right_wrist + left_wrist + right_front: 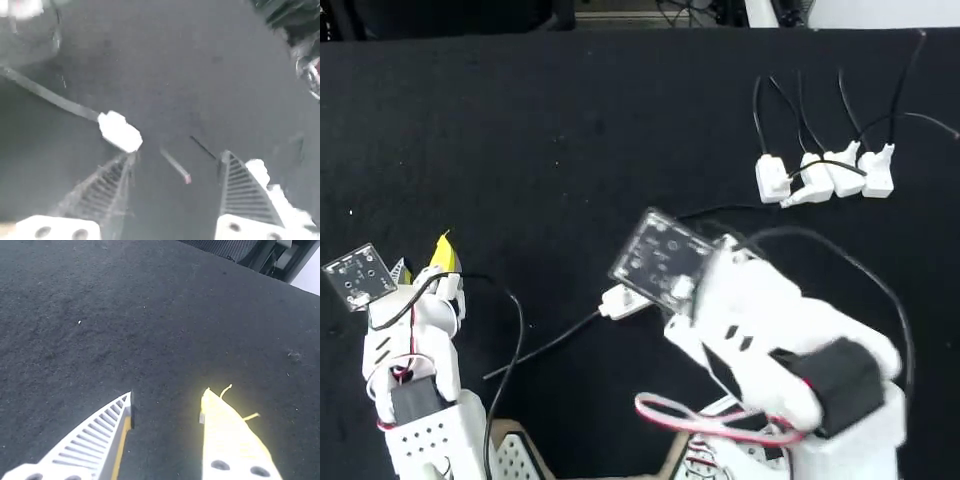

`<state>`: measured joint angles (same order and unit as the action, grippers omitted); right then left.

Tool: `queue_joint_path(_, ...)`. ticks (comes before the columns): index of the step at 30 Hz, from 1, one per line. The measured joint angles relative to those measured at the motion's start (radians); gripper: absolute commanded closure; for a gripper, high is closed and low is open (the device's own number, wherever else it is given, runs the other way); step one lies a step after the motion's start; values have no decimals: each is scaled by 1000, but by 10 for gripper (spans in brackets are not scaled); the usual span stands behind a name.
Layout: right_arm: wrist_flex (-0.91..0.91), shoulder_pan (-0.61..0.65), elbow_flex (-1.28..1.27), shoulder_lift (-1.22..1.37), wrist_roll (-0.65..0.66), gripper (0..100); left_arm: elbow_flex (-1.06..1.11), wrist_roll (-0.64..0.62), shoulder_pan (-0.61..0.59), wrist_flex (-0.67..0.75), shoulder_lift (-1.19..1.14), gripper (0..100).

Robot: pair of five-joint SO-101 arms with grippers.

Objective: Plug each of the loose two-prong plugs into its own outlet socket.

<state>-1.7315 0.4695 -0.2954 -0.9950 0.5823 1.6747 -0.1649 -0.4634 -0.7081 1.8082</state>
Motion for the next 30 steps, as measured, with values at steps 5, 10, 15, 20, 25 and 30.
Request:
queue_joint_path(5, 0, -92, -206, -97, 152, 748, 0, 0, 0, 0, 0, 777)
queue_joint_path(10, 20, -107, -448, -107, 285, 748, 0, 0, 0, 18, 0, 777)
queue_joint_path(15, 206, -107, -709, -107, 425, 748, 0, 0, 0, 26, 0, 777)
queue_joint_path(20, 408, -107, -876, -107, 450, 748, 0, 0, 0, 26, 0, 777)
queue_joint_path(25, 485, -107, -924, -106, 451, 746, 0, 0, 0, 26, 0, 777)
queue_joint_path(30, 493, -106, -914, -15, 451, 745, 0, 0, 0, 26, 0, 777)
